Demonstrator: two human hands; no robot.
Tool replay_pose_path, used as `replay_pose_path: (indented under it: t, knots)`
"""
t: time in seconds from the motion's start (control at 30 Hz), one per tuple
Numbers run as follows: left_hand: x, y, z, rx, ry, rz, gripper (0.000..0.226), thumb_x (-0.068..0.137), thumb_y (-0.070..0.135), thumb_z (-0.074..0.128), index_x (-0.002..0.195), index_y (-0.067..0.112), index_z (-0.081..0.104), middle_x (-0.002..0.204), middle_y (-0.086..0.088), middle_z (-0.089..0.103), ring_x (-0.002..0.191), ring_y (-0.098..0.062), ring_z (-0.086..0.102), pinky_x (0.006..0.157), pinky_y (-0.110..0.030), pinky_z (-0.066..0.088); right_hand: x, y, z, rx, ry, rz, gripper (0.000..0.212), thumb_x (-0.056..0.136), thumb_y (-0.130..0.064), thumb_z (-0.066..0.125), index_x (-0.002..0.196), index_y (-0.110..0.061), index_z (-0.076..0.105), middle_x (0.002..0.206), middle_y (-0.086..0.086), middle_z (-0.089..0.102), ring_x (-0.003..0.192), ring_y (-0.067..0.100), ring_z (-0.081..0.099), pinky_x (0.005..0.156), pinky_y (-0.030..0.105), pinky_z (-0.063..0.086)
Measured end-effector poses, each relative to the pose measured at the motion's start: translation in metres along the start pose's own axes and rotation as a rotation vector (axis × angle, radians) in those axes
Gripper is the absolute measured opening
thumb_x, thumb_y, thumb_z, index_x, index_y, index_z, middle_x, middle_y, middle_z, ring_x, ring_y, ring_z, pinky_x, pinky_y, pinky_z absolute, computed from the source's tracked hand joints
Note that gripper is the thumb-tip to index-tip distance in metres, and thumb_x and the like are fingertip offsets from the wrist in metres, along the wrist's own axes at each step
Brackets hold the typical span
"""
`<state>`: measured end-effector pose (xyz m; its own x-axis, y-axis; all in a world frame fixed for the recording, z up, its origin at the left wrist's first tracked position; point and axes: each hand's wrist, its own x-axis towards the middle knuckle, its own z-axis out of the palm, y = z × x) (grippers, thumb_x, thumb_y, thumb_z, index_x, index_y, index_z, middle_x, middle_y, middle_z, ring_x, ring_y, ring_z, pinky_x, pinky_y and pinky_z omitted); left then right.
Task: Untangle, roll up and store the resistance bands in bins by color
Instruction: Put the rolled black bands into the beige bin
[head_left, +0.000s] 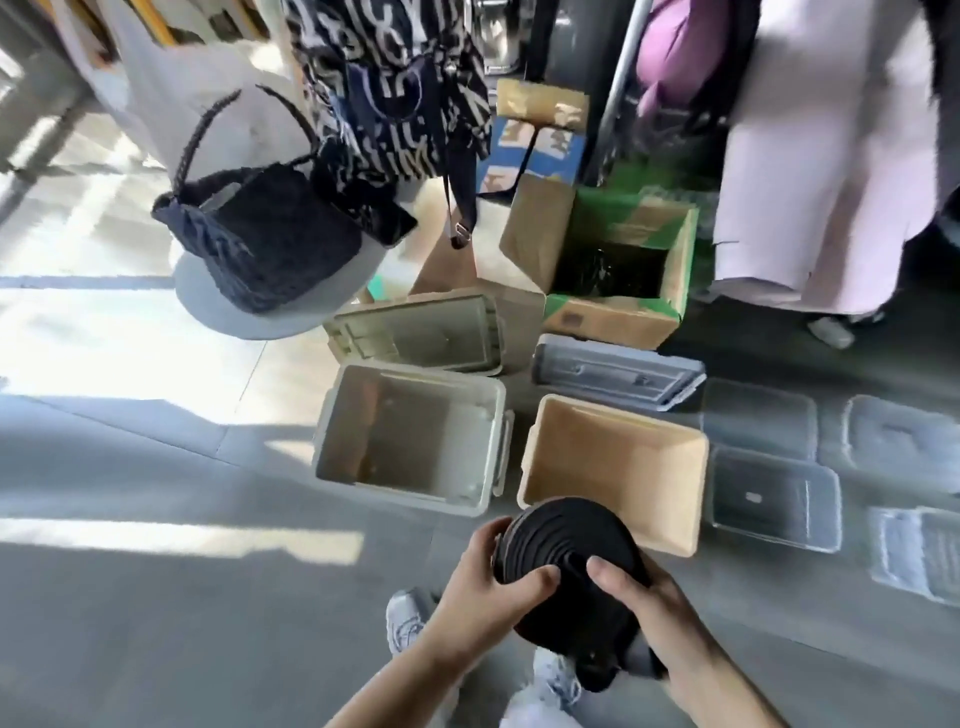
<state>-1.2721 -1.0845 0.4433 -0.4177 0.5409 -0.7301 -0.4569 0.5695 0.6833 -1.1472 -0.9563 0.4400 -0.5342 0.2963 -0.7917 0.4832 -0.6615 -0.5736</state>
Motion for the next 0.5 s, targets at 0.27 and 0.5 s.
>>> replay_pose_path:
  t: [0.27,0.5]
  knots:
    - [0.162,-0.114,-0.007,0.025,-0.157,0.046,0.077,0.052,0.056,0.068,0.120,0.031,0.044,0.113,0.001,0.063,0.099,-0.008,0.064,0.076,-0.024,0.051,0.146,0.090,-0.024,0.048,0.159,-0.039,0.036,0.066,-0.028,0.071,0.098,-0.014,0.067,0.086,0.003,0.075,0.076,0.015,0.071,0.062,0.028,0.055]
    - [0.277,-0.140,0.030,0.072,-0.267,0.147,0.061,0.065,0.043,0.066,0.119,0.027,0.045,0.113,0.000,0.064,0.097,-0.008,0.065,0.073,-0.023,0.056,0.248,0.114,-0.096,-0.040,0.191,-0.217,0.049,0.056,-0.039,0.069,0.098,-0.013,0.067,0.089,0.006,0.075,0.085,0.021,0.070,0.074,0.033,0.049]
